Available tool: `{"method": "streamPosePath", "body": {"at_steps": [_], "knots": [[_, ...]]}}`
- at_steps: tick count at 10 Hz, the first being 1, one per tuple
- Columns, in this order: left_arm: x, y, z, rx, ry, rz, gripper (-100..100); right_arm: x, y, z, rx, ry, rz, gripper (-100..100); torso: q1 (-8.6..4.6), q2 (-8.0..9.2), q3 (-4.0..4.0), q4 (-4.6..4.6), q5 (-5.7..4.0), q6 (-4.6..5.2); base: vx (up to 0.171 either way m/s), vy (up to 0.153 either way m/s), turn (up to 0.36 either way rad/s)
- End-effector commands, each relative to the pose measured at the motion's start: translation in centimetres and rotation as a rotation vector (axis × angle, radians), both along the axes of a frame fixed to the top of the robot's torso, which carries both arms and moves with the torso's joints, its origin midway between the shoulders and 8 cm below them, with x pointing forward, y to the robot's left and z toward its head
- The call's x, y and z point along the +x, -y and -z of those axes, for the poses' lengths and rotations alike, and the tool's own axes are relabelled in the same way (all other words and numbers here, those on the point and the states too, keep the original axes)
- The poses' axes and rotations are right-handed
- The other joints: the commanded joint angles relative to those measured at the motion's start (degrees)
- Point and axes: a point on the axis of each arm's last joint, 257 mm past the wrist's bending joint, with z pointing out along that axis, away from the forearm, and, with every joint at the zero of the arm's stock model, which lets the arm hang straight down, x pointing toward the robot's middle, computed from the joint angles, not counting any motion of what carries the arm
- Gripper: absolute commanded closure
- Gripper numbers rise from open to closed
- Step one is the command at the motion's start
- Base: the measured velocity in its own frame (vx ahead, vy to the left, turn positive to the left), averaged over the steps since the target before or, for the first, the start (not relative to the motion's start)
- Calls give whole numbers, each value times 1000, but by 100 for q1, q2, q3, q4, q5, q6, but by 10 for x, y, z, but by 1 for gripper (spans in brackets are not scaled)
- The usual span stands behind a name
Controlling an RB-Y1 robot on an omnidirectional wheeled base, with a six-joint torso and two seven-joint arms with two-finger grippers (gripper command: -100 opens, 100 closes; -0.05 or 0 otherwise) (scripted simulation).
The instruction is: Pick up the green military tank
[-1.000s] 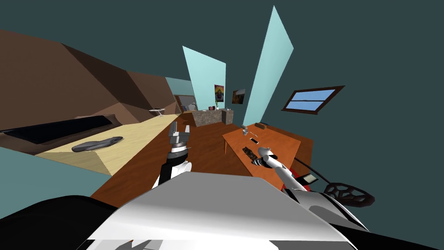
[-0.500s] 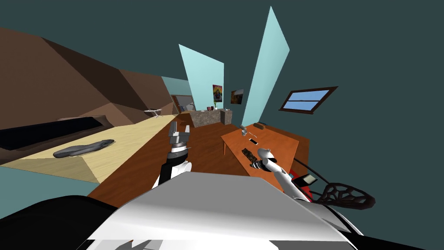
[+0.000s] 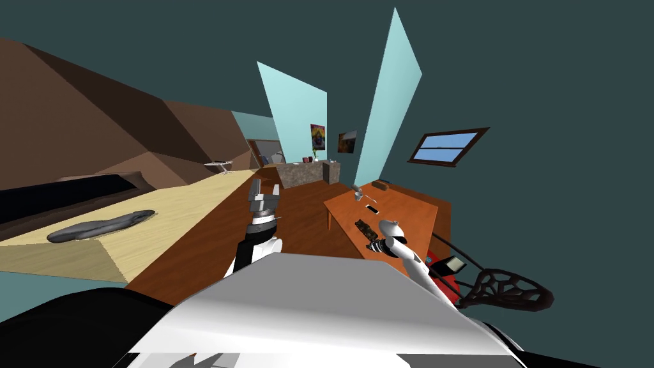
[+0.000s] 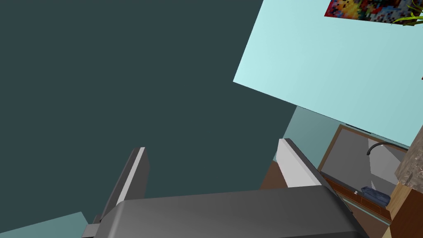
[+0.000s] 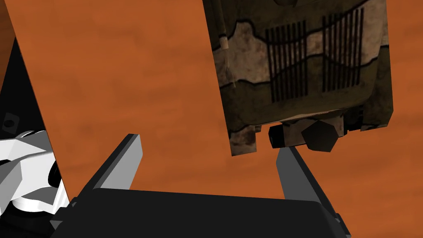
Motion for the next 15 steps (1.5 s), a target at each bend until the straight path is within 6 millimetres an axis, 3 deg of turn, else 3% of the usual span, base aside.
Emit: {"method": "streamPosePath", "body": {"at_steps": [1,2,3,4,5,6,7,8,10,11,13,14,15], "knots": [[0,0,0,0,0,0,0,-1,-2,-5,-3,15,-14,-100,0,0,0,0,0,0,68,-2,-53],[0,0,0,0,0,0,0,-21,-8,4,2,-6,-16,-100,-1,-3,-2,0,1,-2,94,-13,-85],[0,0,0,0,0,0,0,-12,-8,-4,-4,18,-25,-100,-4,-10,-6,-2,0,0,97,-16,-60],[0,0,0,0,0,0,0,-31,-12,3,-3,2,-26,-100,-6,-14,-8,-2,0,-3,107,-39,-85],[0,0,0,0,0,0,0,-24,-12,-3,-8,19,-32,-100,-13,-17,-10,-3,-2,0,85,-21,-35],[0,0,0,0,0,0,0,-44,-15,3,-10,2,-31,-100,-10,-13,-8,-2,-1,-4,106,-1,-93],[0,0,0,0,0,0,0,-37,-15,-3,-16,19,-36,-100,-3,-17,-10,-3,0,-1,87,3,-47],[0,0,0,0,0,0,0,-60,-16,5,-16,-7,-30,-100,-1,-13,-8,-2,1,-4,100,0,-81],[0,0,0,0,0,0,0,-51,-15,-3,-27,17,-37,-100,-3,-10,-6,-2,1,-3,54,-5,-17],[0,0,0,0,0,0,0,-73,-14,1,-33,-5,-30,-100,-4,4,2,1,0,-4,62,-14,-90],[0,0,0,0,0,0,0,-66,-14,-1,-36,7,-33,-100,-5,-2,-1,0,0,-4,45,-3,-23],[0,0,0,0,0,0,0,-66,-14,-2,-37,8,-34,100,-3,8,4,2,0,-5,0,0,0],[0,0,0,0,0,0,0,-66,-14,-2,-37,8,-34,100,-3,15,8,4,1,-4,0,0,0]]}}
